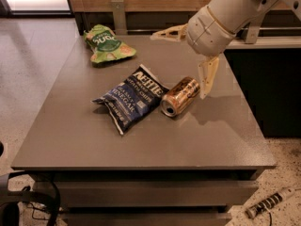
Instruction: Move orange can near green rice chip bag
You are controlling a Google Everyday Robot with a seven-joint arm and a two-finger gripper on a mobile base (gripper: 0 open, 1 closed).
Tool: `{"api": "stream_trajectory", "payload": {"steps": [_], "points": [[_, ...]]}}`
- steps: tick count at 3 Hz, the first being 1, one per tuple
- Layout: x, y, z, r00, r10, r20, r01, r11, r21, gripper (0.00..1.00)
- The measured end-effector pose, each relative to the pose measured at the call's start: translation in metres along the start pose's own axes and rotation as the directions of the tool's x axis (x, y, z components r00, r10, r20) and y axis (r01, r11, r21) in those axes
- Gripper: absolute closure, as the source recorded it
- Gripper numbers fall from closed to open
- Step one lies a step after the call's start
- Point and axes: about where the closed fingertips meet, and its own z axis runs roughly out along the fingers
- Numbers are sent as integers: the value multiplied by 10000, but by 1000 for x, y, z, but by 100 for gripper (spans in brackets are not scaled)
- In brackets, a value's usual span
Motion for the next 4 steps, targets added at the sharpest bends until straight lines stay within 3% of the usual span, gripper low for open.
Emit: {"api": "stream_trajectory", "payload": {"steps": [1, 2, 3, 4], "points": [[-2, 7, 23, 9996, -263, 64, 265, 9994, -236, 0], [5, 21, 36, 9991, -37, -419, 7, 9973, -729, 0], [24, 31, 41, 9901, 410, -1345, -564, 9920, -1131, 0], [43, 34, 46, 9721, 605, -2268, -963, 9839, -1506, 0]]}}
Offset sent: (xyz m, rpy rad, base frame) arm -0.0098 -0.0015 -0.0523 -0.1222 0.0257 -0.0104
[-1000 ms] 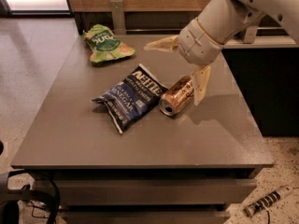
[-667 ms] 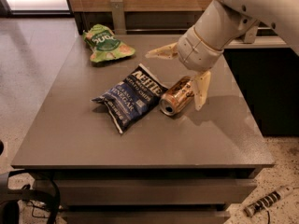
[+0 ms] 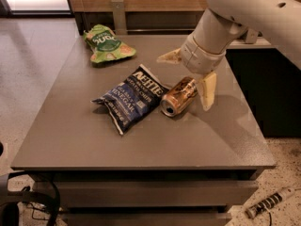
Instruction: Move orange can near green rice chip bag
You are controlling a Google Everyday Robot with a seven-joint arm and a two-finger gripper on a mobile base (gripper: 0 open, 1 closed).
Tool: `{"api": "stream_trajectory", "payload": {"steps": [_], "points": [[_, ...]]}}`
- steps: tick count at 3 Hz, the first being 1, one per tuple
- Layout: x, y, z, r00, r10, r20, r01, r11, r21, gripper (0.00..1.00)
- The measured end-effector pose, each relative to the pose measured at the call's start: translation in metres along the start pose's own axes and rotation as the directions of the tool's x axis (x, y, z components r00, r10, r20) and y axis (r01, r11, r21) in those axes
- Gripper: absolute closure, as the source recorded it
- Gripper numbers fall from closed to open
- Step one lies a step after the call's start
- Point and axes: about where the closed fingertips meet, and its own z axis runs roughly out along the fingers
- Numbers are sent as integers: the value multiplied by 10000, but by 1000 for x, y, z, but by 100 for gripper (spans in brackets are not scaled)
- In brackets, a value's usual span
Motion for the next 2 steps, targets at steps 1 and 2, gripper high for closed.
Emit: {"api": "stream_trajectory", "payload": {"steps": [1, 2], "points": [[10, 3, 6, 9974, 148, -705, -178, 9990, -418, 0], [12, 10, 11, 9921, 242, -1230, -339, 9964, -772, 0]]}}
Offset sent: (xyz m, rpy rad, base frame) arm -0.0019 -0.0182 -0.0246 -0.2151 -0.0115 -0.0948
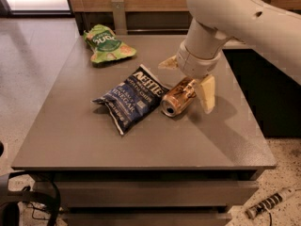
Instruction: Move orange can near green rice chip bag
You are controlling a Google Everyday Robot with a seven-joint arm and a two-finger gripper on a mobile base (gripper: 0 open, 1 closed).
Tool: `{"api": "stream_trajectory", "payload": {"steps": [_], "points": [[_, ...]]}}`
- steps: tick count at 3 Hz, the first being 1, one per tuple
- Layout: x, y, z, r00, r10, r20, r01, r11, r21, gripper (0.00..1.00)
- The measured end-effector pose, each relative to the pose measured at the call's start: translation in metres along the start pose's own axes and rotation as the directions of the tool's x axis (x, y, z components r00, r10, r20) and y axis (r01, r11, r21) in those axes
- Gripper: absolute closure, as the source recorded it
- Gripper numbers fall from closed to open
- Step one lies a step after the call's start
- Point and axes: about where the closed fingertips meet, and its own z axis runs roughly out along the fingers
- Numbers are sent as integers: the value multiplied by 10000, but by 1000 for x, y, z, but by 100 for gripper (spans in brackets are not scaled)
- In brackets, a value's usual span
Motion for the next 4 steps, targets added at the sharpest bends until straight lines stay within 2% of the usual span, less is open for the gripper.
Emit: {"api": "stream_trajectory", "payload": {"steps": [1, 3, 4], "points": [[0, 6, 5, 9992, 375, -120, -376, 9993, -65, 25], [-2, 5, 6, 9995, 306, -109, -307, 9995, -75, 87], [-2, 5, 6, 9995, 297, -107, -298, 9995, -79, 100]]}}
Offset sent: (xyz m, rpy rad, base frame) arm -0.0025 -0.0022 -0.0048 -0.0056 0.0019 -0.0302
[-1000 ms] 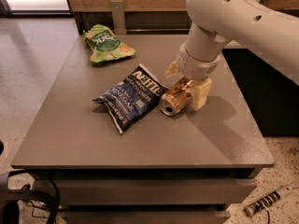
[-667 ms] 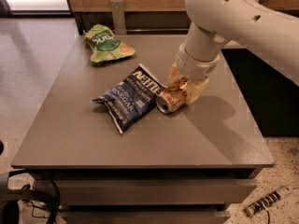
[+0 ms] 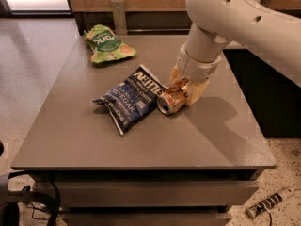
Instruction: Move orange can near green rice chip bag
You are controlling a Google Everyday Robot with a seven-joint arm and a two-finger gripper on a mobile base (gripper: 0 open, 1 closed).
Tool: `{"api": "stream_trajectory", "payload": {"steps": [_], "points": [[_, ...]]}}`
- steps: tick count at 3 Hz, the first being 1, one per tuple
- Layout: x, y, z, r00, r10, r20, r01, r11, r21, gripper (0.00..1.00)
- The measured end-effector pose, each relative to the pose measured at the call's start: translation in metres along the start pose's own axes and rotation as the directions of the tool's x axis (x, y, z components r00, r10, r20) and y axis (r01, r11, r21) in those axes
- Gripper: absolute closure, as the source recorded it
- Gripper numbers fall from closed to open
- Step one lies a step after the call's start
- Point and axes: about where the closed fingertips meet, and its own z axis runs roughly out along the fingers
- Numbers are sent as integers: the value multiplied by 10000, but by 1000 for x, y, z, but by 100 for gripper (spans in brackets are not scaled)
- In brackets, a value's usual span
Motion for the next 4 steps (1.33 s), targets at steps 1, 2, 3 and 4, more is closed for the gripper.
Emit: {"api": "stream_trajectory", "payload": {"steps": [1, 2, 3, 4], "points": [[0, 0, 0, 10000, 0, 0, 0, 10000, 0, 100], [23, 3, 1, 9986, 513, -147, -515, 9985, -181, 100], [65, 11, -5, 9910, 1179, -639, -1199, 9924, -292, 100], [101, 14, -13, 9809, 1575, -1137, -1597, 9871, -105, 100]]}}
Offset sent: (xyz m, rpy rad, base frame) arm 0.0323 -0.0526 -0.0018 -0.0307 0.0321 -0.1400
